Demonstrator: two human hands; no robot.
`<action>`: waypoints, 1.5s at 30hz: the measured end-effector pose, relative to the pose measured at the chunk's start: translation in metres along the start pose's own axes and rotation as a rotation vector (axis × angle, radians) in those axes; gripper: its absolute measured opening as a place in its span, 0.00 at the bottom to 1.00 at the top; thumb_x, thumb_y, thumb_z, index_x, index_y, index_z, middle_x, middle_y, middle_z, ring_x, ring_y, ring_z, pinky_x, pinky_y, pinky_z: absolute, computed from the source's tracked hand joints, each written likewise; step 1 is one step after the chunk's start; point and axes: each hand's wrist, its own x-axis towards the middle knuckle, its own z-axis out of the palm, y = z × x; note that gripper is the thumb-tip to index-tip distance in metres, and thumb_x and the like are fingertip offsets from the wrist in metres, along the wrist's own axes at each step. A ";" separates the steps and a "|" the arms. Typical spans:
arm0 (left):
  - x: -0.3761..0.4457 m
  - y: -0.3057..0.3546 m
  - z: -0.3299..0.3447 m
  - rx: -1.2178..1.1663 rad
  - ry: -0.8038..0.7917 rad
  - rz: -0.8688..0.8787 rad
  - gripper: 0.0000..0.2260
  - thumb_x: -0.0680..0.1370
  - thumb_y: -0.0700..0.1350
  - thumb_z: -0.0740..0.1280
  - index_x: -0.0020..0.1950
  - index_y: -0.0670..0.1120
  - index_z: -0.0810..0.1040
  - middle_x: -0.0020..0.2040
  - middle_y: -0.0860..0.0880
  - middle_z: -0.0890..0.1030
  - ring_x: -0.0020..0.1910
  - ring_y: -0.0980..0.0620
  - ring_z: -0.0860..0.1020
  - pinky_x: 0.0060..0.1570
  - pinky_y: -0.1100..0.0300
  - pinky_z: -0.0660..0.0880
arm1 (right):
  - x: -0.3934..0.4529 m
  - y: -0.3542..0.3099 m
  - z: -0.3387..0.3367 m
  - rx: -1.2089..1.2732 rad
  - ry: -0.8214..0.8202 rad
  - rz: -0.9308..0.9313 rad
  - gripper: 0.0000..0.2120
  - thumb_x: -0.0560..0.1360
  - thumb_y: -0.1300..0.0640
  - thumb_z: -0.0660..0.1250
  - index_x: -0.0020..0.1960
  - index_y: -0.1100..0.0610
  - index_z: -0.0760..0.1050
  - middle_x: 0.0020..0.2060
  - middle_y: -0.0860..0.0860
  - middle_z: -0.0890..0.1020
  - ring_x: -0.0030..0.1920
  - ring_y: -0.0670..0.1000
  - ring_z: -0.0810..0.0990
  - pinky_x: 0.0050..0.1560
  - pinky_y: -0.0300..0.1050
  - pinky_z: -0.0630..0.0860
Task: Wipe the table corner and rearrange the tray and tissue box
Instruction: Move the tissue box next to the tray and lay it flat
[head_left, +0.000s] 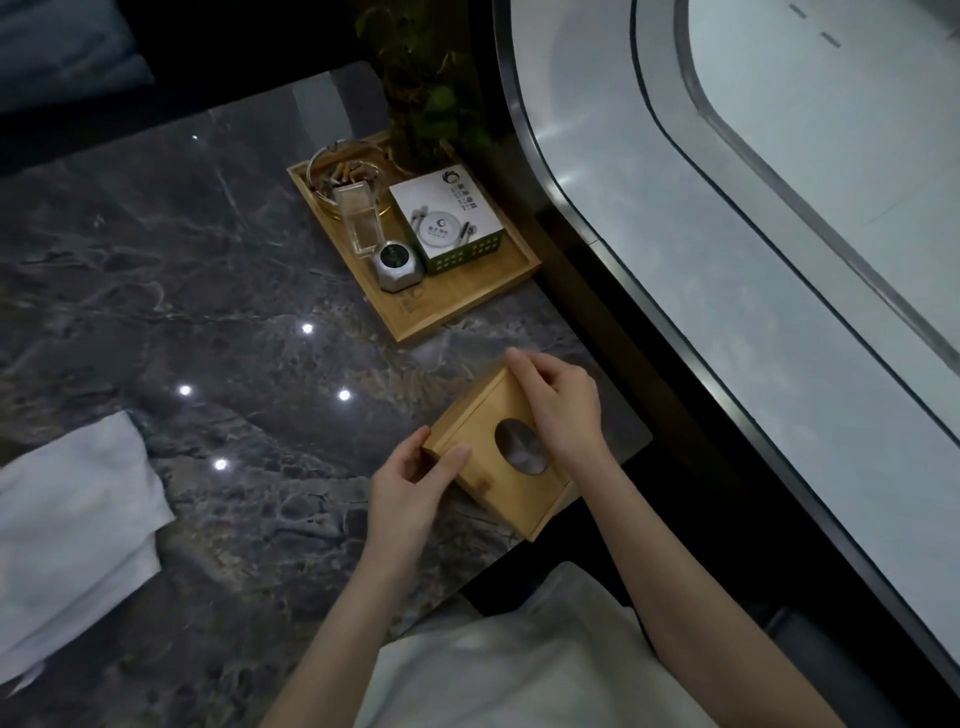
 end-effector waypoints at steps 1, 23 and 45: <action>-0.001 0.000 0.000 0.009 0.023 0.016 0.26 0.71 0.45 0.71 0.67 0.42 0.69 0.52 0.52 0.78 0.48 0.63 0.75 0.39 0.76 0.74 | 0.001 -0.002 0.003 -0.041 0.008 -0.008 0.17 0.75 0.41 0.60 0.52 0.49 0.81 0.45 0.48 0.85 0.48 0.48 0.80 0.49 0.50 0.77; 0.006 -0.008 -0.016 0.348 0.051 0.089 0.16 0.74 0.55 0.65 0.53 0.44 0.79 0.42 0.51 0.82 0.46 0.53 0.79 0.45 0.61 0.74 | 0.006 -0.012 0.019 -0.357 -0.111 -0.169 0.16 0.80 0.49 0.54 0.58 0.54 0.76 0.47 0.54 0.83 0.48 0.54 0.80 0.41 0.43 0.69; 0.002 -0.055 -0.001 1.182 0.075 0.730 0.26 0.80 0.55 0.43 0.74 0.44 0.44 0.76 0.50 0.41 0.75 0.55 0.38 0.74 0.51 0.46 | -0.100 0.071 0.019 -0.678 -0.013 -0.366 0.27 0.80 0.43 0.40 0.75 0.55 0.45 0.75 0.52 0.53 0.75 0.45 0.42 0.74 0.49 0.42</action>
